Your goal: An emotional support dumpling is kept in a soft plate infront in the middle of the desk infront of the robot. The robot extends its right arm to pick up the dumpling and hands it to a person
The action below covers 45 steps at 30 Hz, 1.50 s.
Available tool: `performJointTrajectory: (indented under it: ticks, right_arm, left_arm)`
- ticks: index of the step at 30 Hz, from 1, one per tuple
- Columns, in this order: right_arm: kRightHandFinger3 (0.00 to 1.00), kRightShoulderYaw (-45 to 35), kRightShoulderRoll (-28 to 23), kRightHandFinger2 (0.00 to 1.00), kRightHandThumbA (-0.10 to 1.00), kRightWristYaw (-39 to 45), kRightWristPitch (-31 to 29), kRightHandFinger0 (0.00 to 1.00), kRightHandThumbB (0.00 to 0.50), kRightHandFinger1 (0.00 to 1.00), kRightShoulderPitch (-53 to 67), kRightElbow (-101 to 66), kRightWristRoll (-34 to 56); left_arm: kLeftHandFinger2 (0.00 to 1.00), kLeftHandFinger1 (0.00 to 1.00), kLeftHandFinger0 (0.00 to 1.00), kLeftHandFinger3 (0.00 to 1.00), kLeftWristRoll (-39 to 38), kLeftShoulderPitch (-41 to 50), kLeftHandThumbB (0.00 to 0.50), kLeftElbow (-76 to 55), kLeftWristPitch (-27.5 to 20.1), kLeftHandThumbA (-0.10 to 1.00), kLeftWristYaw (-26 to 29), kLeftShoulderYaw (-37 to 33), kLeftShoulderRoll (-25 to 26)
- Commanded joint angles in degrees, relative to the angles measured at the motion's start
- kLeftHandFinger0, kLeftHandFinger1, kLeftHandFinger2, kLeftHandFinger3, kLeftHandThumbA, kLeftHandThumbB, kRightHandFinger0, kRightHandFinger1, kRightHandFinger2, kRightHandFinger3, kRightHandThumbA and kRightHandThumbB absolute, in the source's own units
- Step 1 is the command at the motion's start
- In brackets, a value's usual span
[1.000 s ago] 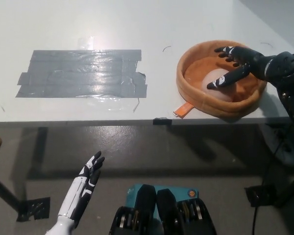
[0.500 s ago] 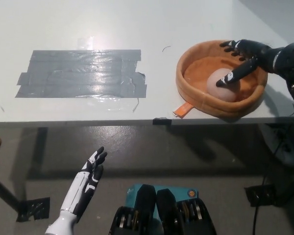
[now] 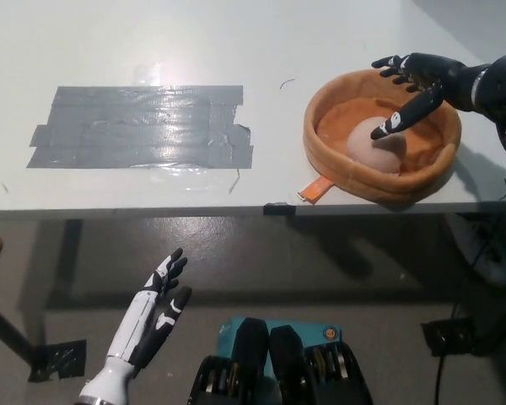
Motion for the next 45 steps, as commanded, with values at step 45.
performJointTrajectory:
  ticks: [45]
  right_arm:
    - [1.0,0.11,1.91,1.0,1.0,1.86,-9.24,1.0,0.363,1.0,-0.8,8.25,-1.74]
  left_arm:
    - [1.0,1.0,1.0,1.0,0.49,-1.88,0.15,-0.34,-1.74,0.97,-0.5,-0.03,0.7]
